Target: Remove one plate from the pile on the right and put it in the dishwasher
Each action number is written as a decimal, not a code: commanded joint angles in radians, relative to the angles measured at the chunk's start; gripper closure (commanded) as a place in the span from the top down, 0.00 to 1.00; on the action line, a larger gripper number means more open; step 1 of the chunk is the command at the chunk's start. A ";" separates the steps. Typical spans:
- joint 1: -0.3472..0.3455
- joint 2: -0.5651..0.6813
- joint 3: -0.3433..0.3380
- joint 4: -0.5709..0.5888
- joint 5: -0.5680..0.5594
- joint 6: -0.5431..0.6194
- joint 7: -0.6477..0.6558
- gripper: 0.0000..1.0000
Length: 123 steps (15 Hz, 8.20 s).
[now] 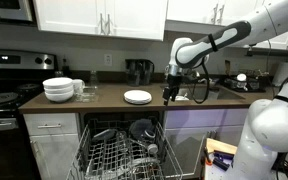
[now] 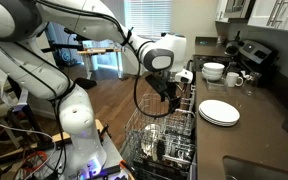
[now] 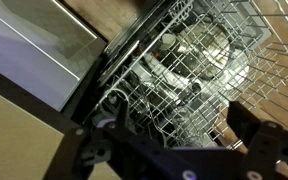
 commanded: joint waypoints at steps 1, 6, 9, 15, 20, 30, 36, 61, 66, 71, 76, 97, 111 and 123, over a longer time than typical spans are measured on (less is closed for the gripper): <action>-0.014 0.001 0.014 0.001 0.007 -0.002 -0.006 1.00; -0.014 0.001 0.014 0.001 0.007 -0.002 -0.006 1.00; -0.014 0.001 0.014 0.001 0.007 -0.002 -0.006 1.00; -0.018 0.004 0.019 0.009 -0.007 -0.006 -0.003 1.00; -0.041 0.017 0.061 0.061 -0.177 -0.002 -0.008 1.00; -0.004 0.128 0.098 0.155 -0.438 0.217 -0.153 1.00; 0.003 0.301 0.114 0.226 -0.516 0.438 -0.210 1.00; 0.103 0.523 0.185 0.405 -1.060 0.134 0.435 1.00; 0.096 0.600 0.171 0.445 -1.106 0.129 0.433 1.00; 0.091 0.651 0.149 0.499 -1.126 0.138 0.431 1.00; 0.089 0.673 0.135 0.530 -1.140 0.147 0.430 0.99; 0.087 0.650 0.147 0.506 -1.047 0.169 0.361 1.00; 0.084 0.679 0.131 0.512 -1.110 0.175 0.377 1.00; 0.081 0.688 0.127 0.516 -1.112 0.181 0.374 0.68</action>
